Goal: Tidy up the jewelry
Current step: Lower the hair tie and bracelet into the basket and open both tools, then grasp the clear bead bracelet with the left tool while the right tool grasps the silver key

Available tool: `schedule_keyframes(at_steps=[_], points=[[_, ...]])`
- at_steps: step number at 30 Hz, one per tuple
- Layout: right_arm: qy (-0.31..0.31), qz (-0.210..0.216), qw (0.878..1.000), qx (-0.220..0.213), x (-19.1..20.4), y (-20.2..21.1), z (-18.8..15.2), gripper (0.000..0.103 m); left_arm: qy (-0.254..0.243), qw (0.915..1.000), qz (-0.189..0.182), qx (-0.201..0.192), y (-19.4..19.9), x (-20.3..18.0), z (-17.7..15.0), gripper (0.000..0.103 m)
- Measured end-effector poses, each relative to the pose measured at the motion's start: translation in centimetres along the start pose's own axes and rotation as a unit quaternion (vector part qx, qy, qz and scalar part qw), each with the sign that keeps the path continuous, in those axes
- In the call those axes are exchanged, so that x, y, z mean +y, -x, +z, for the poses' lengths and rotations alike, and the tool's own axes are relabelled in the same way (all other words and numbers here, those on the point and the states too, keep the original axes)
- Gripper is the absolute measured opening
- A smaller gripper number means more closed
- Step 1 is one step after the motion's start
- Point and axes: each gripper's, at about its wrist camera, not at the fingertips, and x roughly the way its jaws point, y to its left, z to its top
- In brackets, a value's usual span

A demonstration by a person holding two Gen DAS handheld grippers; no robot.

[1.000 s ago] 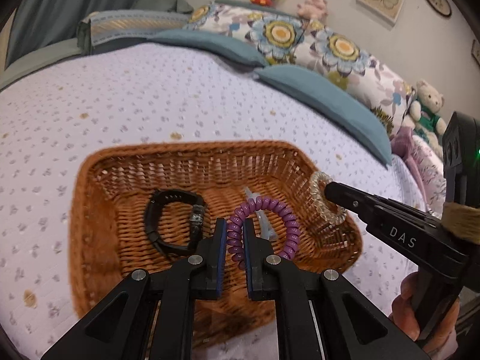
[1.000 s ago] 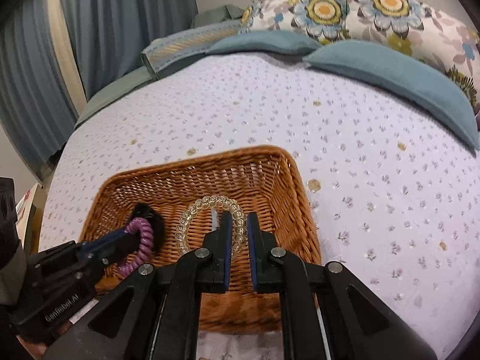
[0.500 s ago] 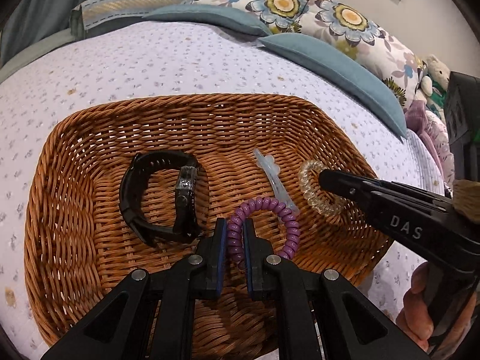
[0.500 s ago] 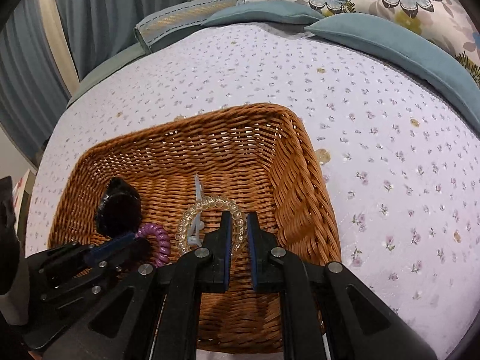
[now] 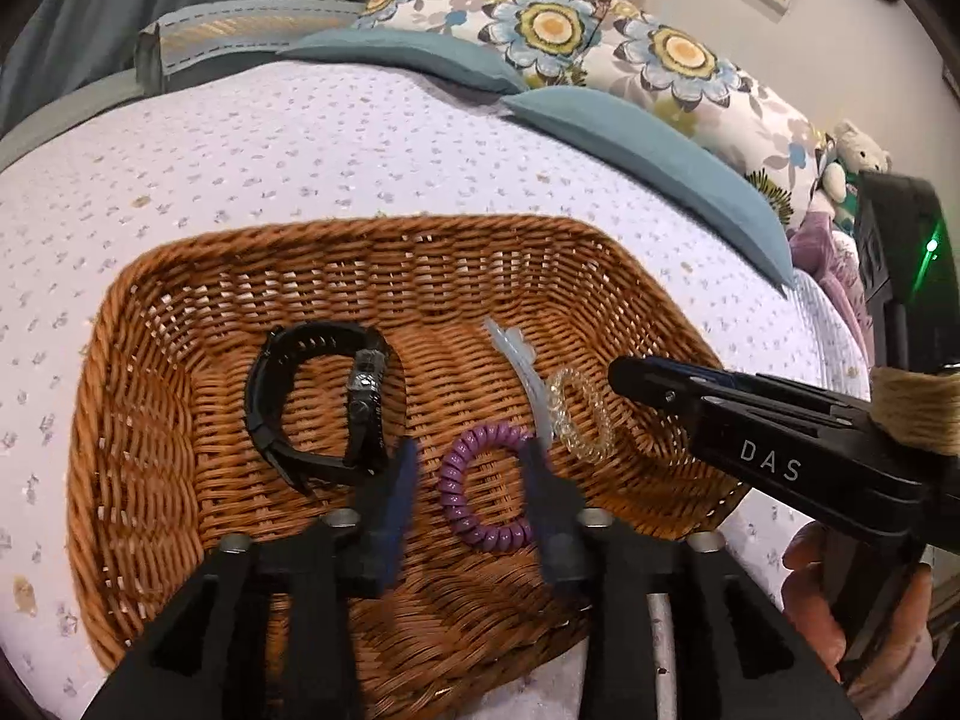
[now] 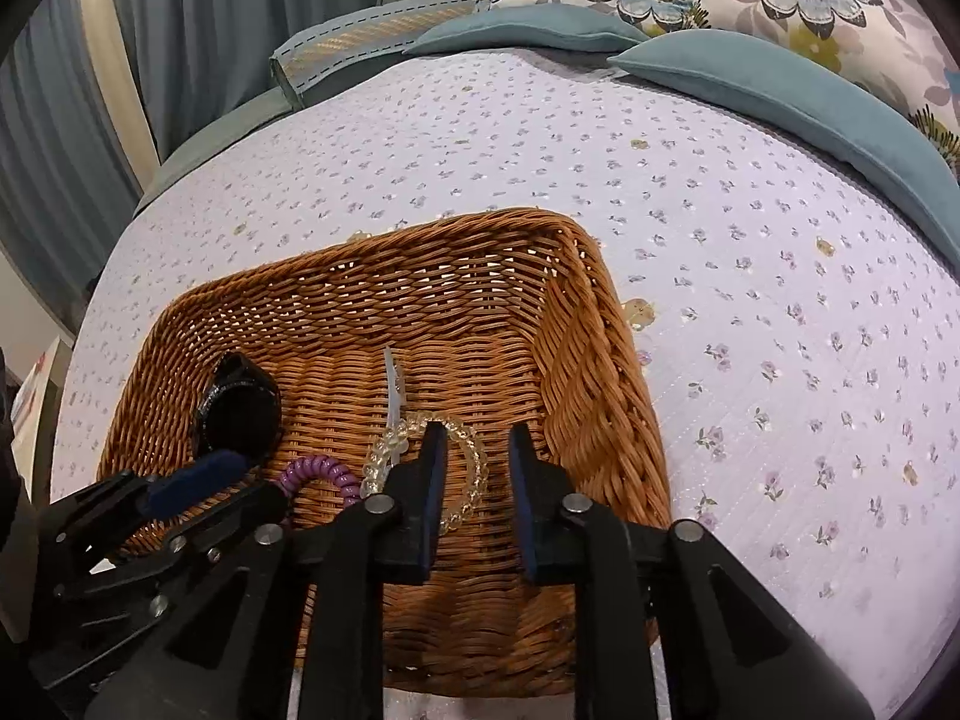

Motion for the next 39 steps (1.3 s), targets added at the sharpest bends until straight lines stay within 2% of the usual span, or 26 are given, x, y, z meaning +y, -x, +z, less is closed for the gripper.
schedule_keyframes(at_steps=[5,10,12,16,20,27,28,30,32,36,39], points=[[0.000,0.009,1.000,-0.017,0.0,1.3,0.1,0.025,-0.003,0.9997,-0.016,-0.017,1.7,-0.1,0.1,0.043],[0.012,0.018,0.998,-0.051,0.7,4.1,-0.3,0.026,-0.007,0.9984,-0.033,-0.044,5.1,-0.3,-0.1,0.043],[0.016,0.024,0.998,-0.065,1.0,5.7,-0.9,0.032,-0.008,0.9977,-0.039,-0.055,7.1,-0.3,-0.3,0.043],[0.025,0.028,0.995,-0.088,2.0,8.6,-2.0,0.033,-0.005,0.9965,-0.041,-0.073,10.8,0.1,-1.4,0.043],[0.025,0.042,0.994,-0.101,2.8,11.3,-4.1,0.034,-0.002,0.9961,-0.037,-0.080,14.2,0.6,-3.9,0.043],[0.011,0.072,0.994,-0.083,3.1,14.6,-7.6,0.036,0.022,0.9977,-0.019,-0.062,16.5,1.9,-8.0,0.043],[0.005,0.079,0.994,-0.079,3.0,15.0,-8.2,0.037,0.026,0.9975,-0.021,-0.062,16.7,2.0,-8.4,0.043],[-0.010,0.090,0.994,-0.066,2.8,15.3,-9.8,0.048,0.033,0.9974,-0.021,-0.062,16.6,2.2,-8.9,0.043],[-0.019,0.097,0.994,-0.046,2.7,15.0,-11.7,0.055,0.040,0.9973,-0.020,-0.058,16.1,2.6,-9.4,0.044],[-0.016,0.083,0.996,-0.005,3.2,13.1,-14.4,0.055,0.053,0.9973,-0.014,-0.049,14.8,3.4,-10.1,0.045],[-0.013,0.079,0.997,0.006,3.3,12.5,-15.5,0.055,0.052,0.9977,-0.014,-0.041,13.7,3.7,-10.7,0.045]])
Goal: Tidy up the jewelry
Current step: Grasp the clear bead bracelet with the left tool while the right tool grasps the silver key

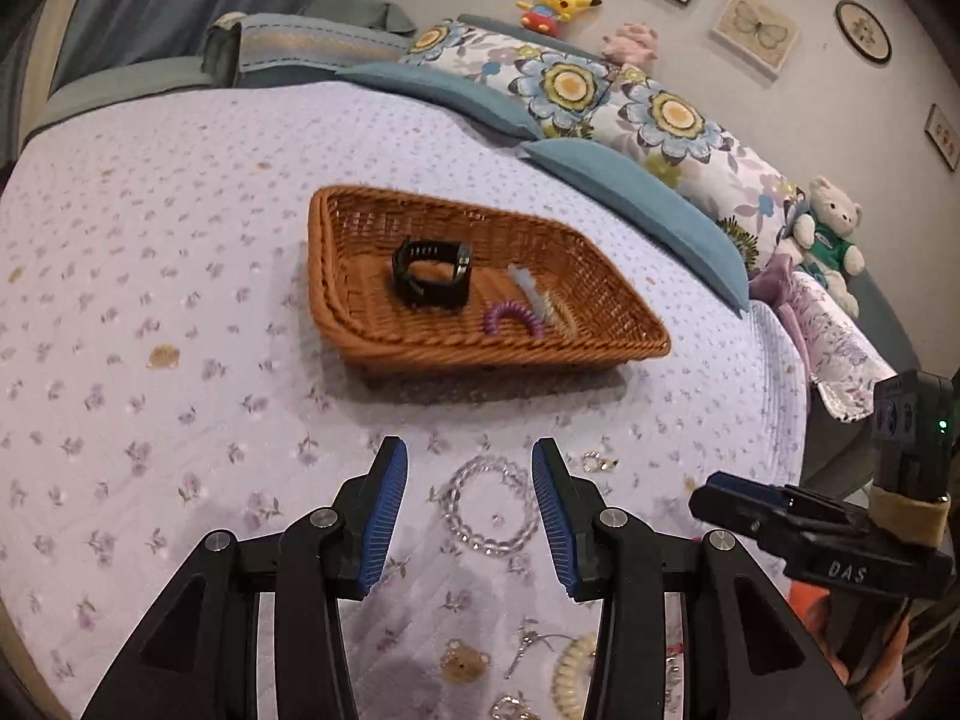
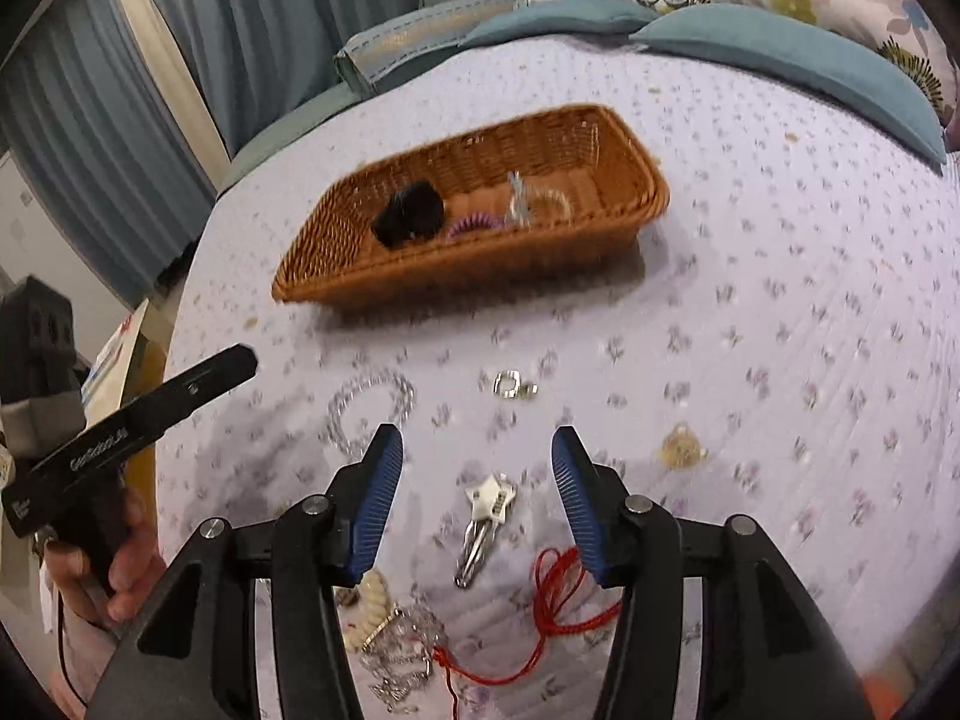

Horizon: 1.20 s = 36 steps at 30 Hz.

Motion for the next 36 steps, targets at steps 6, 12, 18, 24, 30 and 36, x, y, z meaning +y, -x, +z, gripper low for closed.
schedule_keyframes(at_steps=[6,12,18,24,30,36], points=[[-0.001,-0.025,1.000,0.010,0.0,-1.4,-1.9,0.055,0.004,0.9998,0.011,0.015,-1.6,0.4,-0.5,0.045],[0.020,-0.052,0.998,0.019,1.1,-3.1,-3.3,0.055,0.008,0.9992,0.016,0.035,-3.2,0.5,-1.1,0.045],[0.021,-0.060,0.998,0.019,1.2,-3.5,-3.5,0.055,0.015,0.9977,0.006,0.065,-5.2,0.6,-1.1,0.044],[0.030,-0.063,0.997,0.022,1.5,-3.7,-3.5,0.053,-0.026,0.9949,0.030,0.093,-7.1,-0.8,-1.5,0.044],[0.040,-0.069,0.997,0.023,1.8,-4.1,-3.5,0.038,-0.049,0.9929,0.051,0.095,-7.7,-1.7,-1.8,0.044],[0.057,-0.070,0.996,0.024,2.3,-4.3,-3.6,0.023,-0.063,0.9916,0.066,0.092,-7.8,-1.9,-1.8,0.034]])
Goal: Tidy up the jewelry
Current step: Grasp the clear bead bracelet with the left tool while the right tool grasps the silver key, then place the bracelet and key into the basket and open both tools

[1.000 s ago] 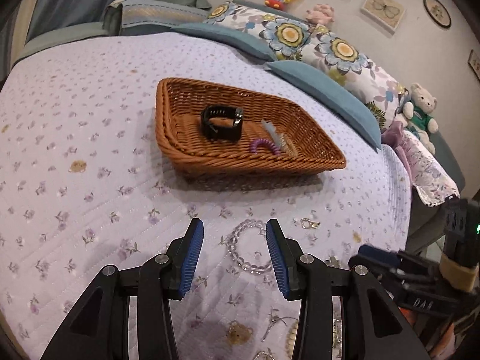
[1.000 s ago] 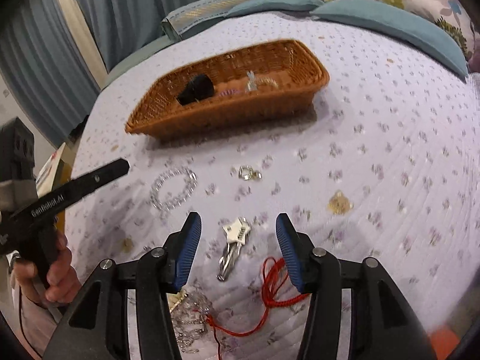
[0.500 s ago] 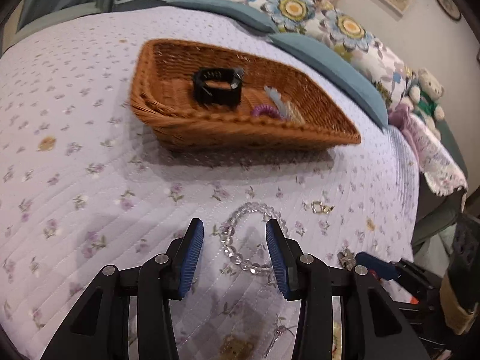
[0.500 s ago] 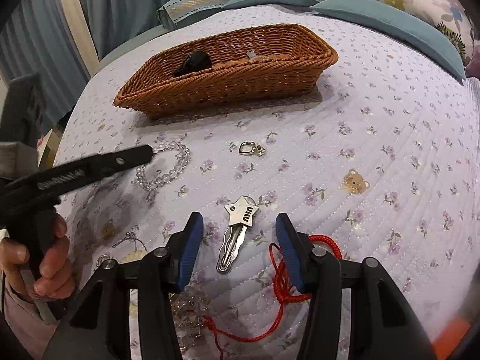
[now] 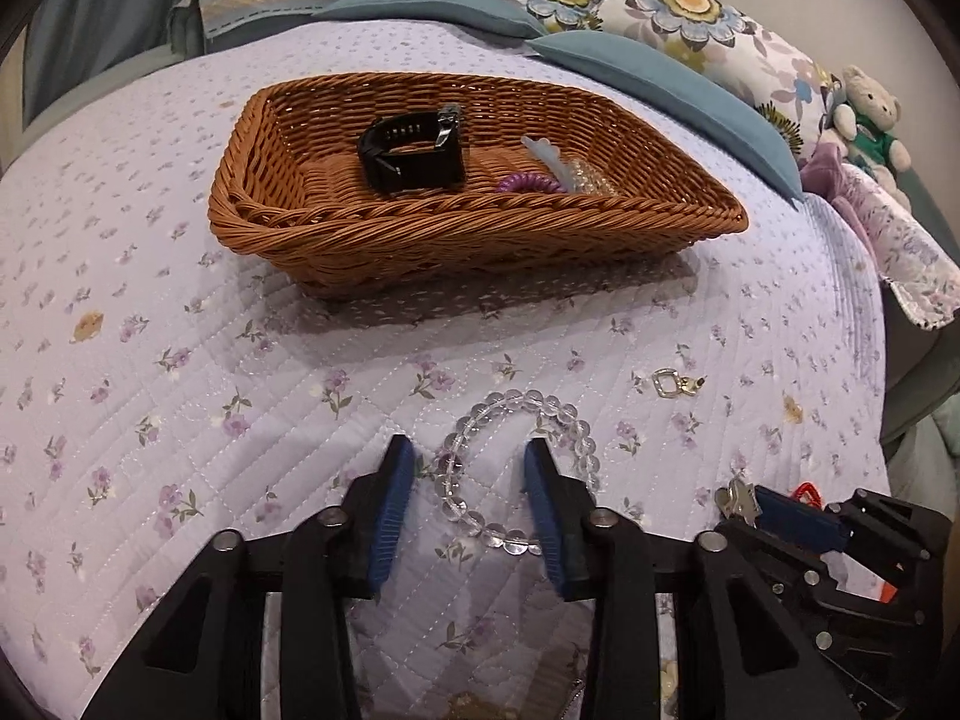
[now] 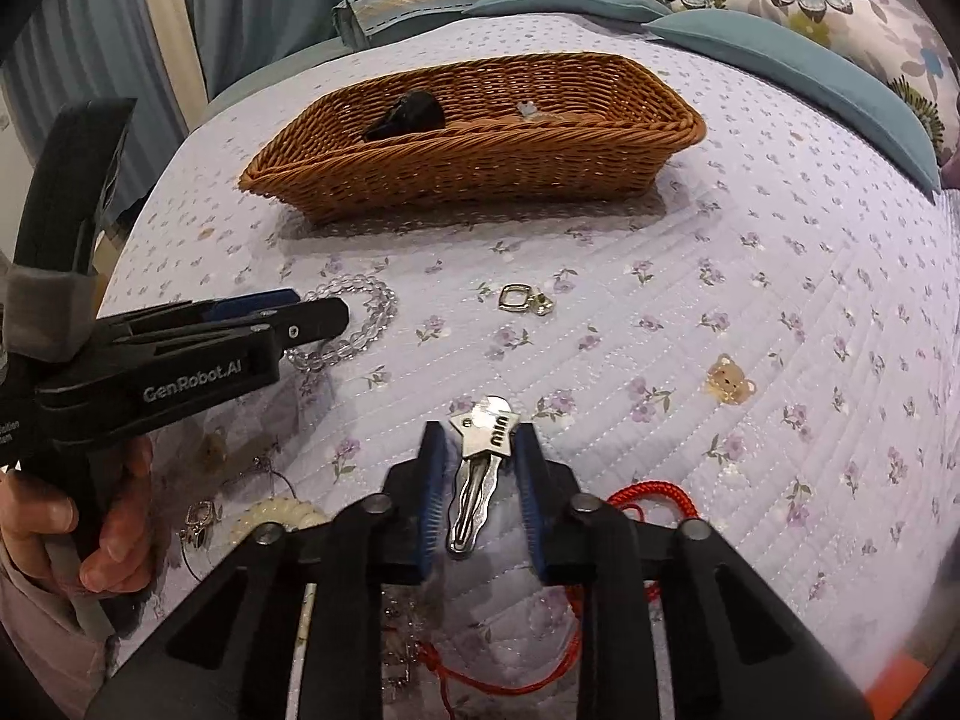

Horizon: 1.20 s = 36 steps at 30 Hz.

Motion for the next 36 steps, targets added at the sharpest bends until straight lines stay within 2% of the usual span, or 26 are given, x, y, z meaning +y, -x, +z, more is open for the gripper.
schedule_keyframes(at_steps=[2,4,7,10,13,22,26,31,36], points=[[0.006,-0.001,1.000,-0.001,0.2,0.0,0.0,0.023,0.000,1.0000,0.000,-0.002,0.0,0.1,0.0,0.017],[0.010,-0.001,1.000,-0.001,0.3,0.0,-0.1,0.023,-0.005,1.0000,0.006,-0.006,0.0,-0.1,-0.1,0.007],[0.016,0.002,1.000,-0.003,0.5,0.1,-0.1,0.022,-0.028,0.9994,0.019,-0.012,0.1,-1.0,-0.3,0.007],[0.017,0.006,1.000,-0.008,0.6,0.2,-0.1,0.022,-0.033,0.9990,0.015,-0.028,0.8,-1.2,-0.4,0.007],[0.012,0.014,1.000,-0.015,0.4,0.4,0.0,0.021,-0.028,0.9977,-0.006,-0.061,2.4,-1.0,-0.4,0.007],[0.012,0.035,0.998,-0.040,0.4,1.4,0.2,0.021,-0.016,0.9923,-0.075,-0.096,5.3,-0.7,0.2,0.007],[0.007,0.041,0.998,-0.054,0.1,2.0,0.7,0.021,-0.019,0.9892,-0.085,-0.118,7.4,-0.7,0.7,0.007],[0.008,0.042,0.996,-0.073,-0.2,3.4,2.6,0.021,-0.014,0.9850,-0.101,-0.139,9.4,-0.3,2.7,0.007],[0.025,0.030,0.992,-0.117,-0.3,5.5,7.0,0.021,-0.024,0.9808,-0.105,-0.163,10.5,-0.6,6.2,0.007]])
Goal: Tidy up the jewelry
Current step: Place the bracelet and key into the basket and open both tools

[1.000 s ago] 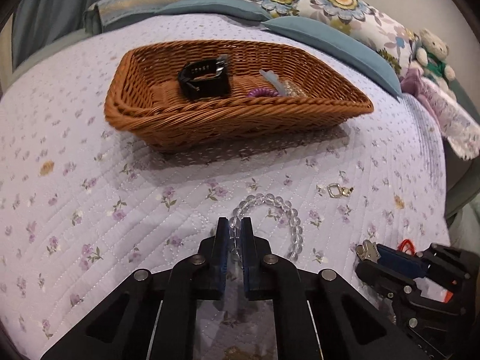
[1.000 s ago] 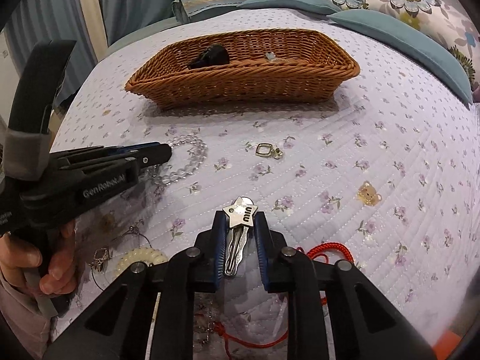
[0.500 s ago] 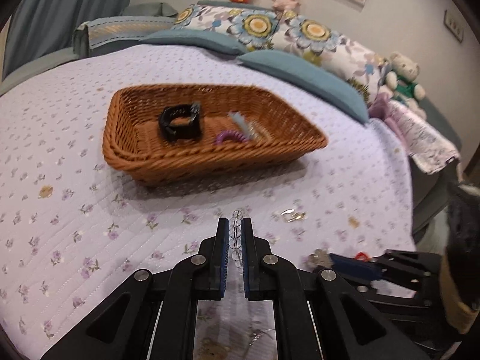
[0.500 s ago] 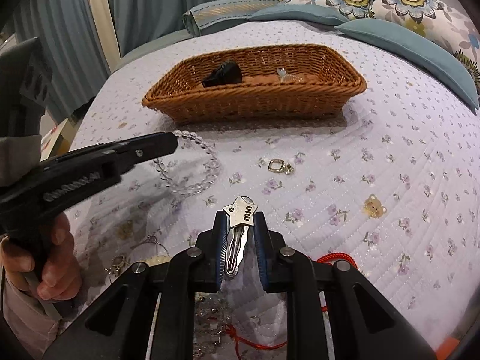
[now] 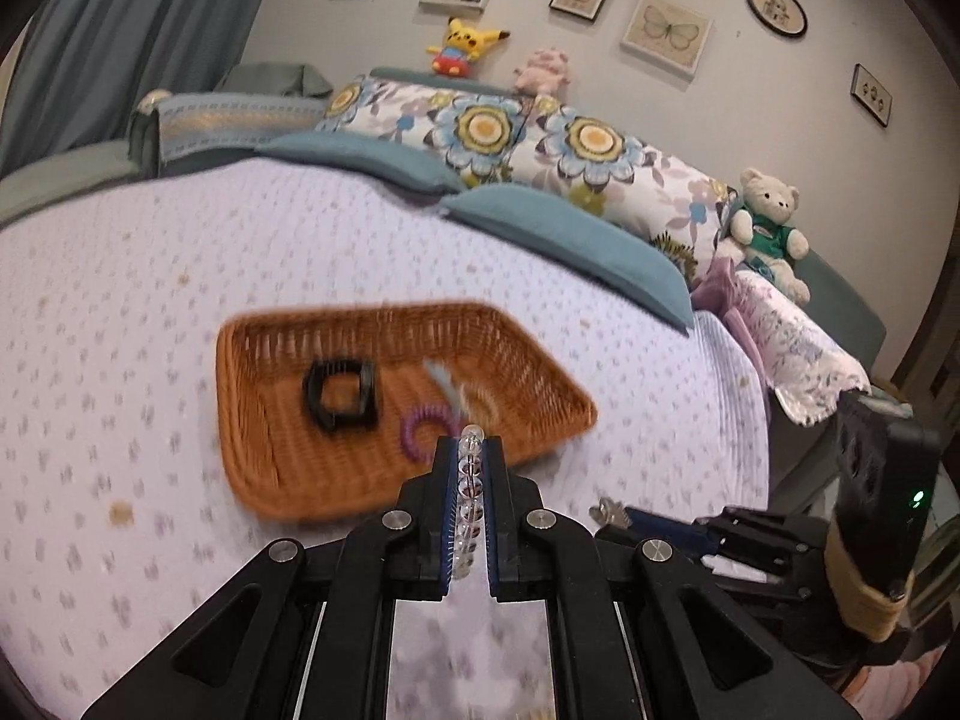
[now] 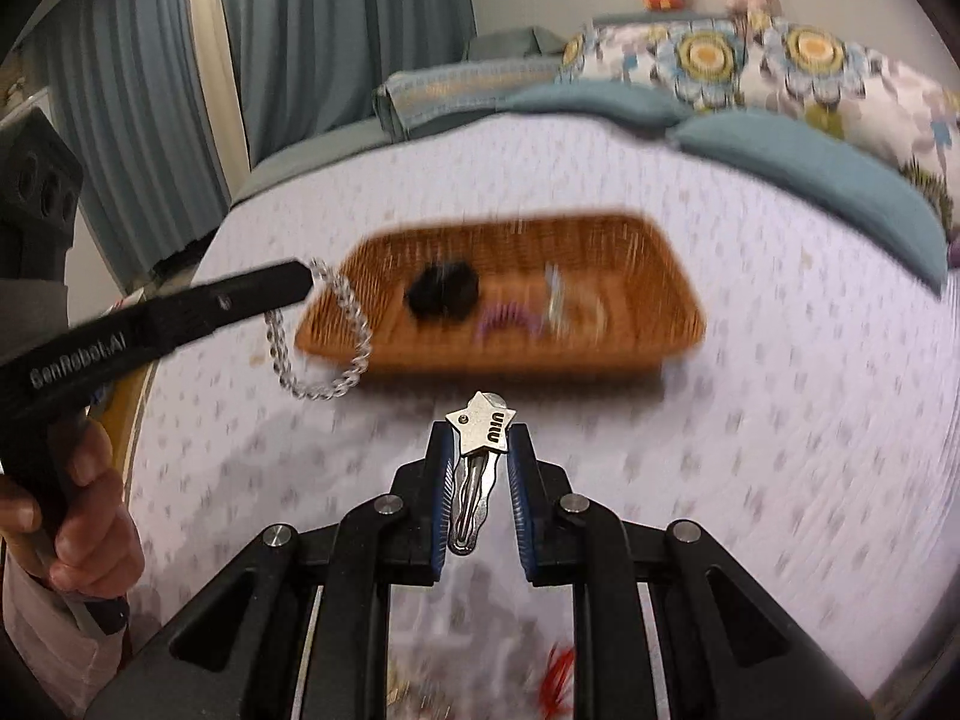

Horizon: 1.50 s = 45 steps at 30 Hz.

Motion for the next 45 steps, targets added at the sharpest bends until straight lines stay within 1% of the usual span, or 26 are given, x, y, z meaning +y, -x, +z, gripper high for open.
schedule_keyframes(at_steps=[4,7,9,12,14,16,19,23,31,32,33,34,35,36,37,38,40,45], points=[[0.017,-0.023,0.999,-0.029,-0.8,-1.3,4.5,0.021,-0.002,0.9999,0.007,-0.013,-1.5,0.6,2.8,0.007],[0.024,-0.037,0.998,-0.035,-1.7,-3.4,7.3,0.021,0.015,0.9998,-0.007,-0.010,-3.4,1.8,4.3,0.007],[0.024,-0.046,0.998,-0.031,-2.8,-5.3,8.7,0.021,0.017,0.9998,-0.006,-0.002,-5.2,2.2,5.0,0.007],[0.003,-0.037,0.999,-0.008,-4.6,-8.3,9.9,0.021,0.016,0.9997,-0.011,0.017,-7.7,2.6,5.0,0.007],[-0.009,-0.034,0.999,0.009,-5.8,-10.1,9.9,0.021,0.016,0.9994,-0.012,0.029,-9.2,2.8,4.6,0.007],[-0.026,-0.015,0.999,0.030,-6.7,-11.6,9.3,0.021,0.019,0.9990,-0.011,0.039,-10.2,3.1,3.9,0.007],[-0.036,-0.006,0.998,0.057,-7.1,-13.3,8.7,0.021,0.032,0.9977,-0.006,0.060,-11.8,4.0,2.7,0.007],[-0.028,-0.003,0.997,0.071,-6.6,-14.1,8.0,0.021,0.037,0.9965,0.000,0.075,-12.8,4.6,1.7,0.007],[-0.037,0.000,0.995,0.094,-7.1,-15.3,7.5,0.022,0.042,0.9953,0.014,0.087,-13.4,5.2,1.2,0.008],[-0.040,0.002,0.995,0.095,-7.3,-15.3,7.5,0.024,0.044,0.9950,0.015,0.088,-13.5,5.3,1.1,0.008],[-0.041,0.002,0.995,0.096,-7.3,-15.3,7.6,0.030,0.048,0.9947,0.015,0.090,-13.5,5.5,1.1,0.009],[-0.042,0.001,0.995,0.094,-7.4,-15.2,7.6,0.036,0.051,0.9944,0.014,0.092,-13.5,5.6,1.1,0.014],[-0.044,0.002,0.995,0.089,-7.5,-14.9,7.6,0.043,0.054,0.9943,0.012,0.092,-13.4,5.7,1.1,0.023],[-0.044,0.006,0.996,0.083,-7.5,-14.6,7.7,0.044,0.057,0.9945,0.006,0.088,-13.1,5.7,1.2,0.029],[-0.044,0.007,0.996,0.079,-7.5,-14.4,7.8,0.044,0.058,0.9950,0.006,0.082,-12.8,5.7,1.3,0.044],[-0.043,0.005,0.996,0.073,-7.6,-14.0,7.9,0.044,0.057,0.9955,0.010,0.075,-12.5,5.7,1.3,0.050],[-0.042,0.003,0.997,0.062,-7.7,-13.4,8.1,0.044,0.048,0.9969,0.012,0.062,-11.8,5.4,1.6,0.050],[-0.039,-0.001,0.998,0.044,-7.5,-12.4,8.3,0.044,0.043,0.9978,0.002,0.051,-10.9,5.1,1.9,0.050]])
